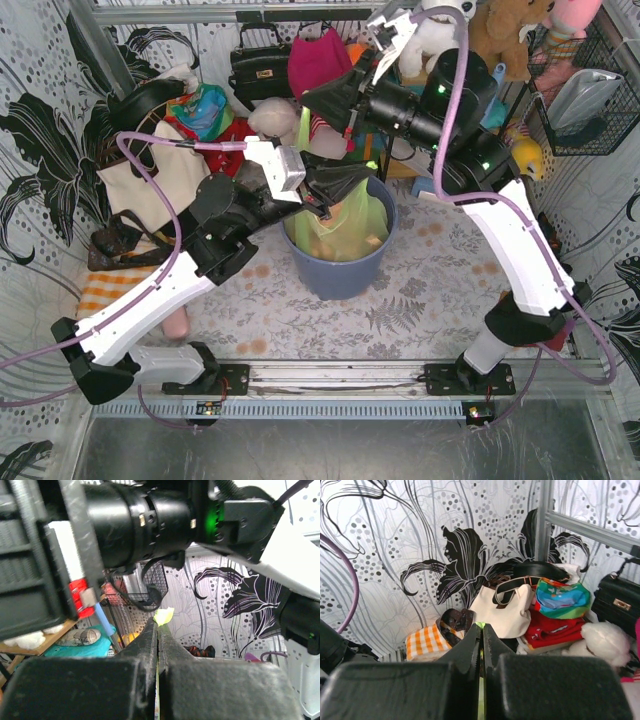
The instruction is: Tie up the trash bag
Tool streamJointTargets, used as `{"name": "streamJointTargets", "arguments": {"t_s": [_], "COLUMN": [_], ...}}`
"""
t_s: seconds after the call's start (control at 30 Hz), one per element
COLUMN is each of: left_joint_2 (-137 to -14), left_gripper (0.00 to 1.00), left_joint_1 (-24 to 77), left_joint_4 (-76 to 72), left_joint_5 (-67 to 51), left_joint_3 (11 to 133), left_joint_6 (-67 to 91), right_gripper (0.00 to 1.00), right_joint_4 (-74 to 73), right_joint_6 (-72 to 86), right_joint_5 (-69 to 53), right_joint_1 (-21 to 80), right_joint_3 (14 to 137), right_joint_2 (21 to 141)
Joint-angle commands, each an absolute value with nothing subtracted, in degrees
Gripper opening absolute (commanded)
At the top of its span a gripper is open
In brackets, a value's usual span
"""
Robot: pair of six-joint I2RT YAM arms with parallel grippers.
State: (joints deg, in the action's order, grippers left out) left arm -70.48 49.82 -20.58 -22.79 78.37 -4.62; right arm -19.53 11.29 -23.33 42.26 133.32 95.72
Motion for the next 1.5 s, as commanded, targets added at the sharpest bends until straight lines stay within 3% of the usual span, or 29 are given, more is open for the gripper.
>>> {"name": "streamJointTargets", "arguments": {"t_s": [0.0,0.6,0.9,1.17,1.47], "left_joint_2": [-68.33,-66.59,-66.58,-67.54,-68.34], "left_gripper": [0.00,0.00,0.00,0.00,0.00], "left_joint_1": [49.83,48.19,47.54,47.55,47.55], "left_joint_4": [-22.24,-22.07,-21.53,-15.52,-14.79], "left_joint_5": [-19.29,-15.57,-18.59,-29.95,-30.25], "left_joint_3": [76.75,74.36,73.74,78.19,79.68], "left_joint_6": [-6.52,-6.50,-5.61,-4.53,-5.56], "right_gripper": [0.00,0.00,0.00,0.00,0.00], "right_joint_4": [-19.50,-24.13,-15.83,-11.13,-9.67], "right_joint_6": [12.81,20.46,29.63,28.38,33.22], "right_joint_5": [-16.95,-8.15,-2.16,-3.32,-15.40], "right_joint_1": [42.63,42.63,42.63,42.63,42.63], "right_joint_3": [129.89,112.08,95.02,104.36,125.22], "right_joint_2": [90.22,75.17,66.00,75.38,91.02]}}
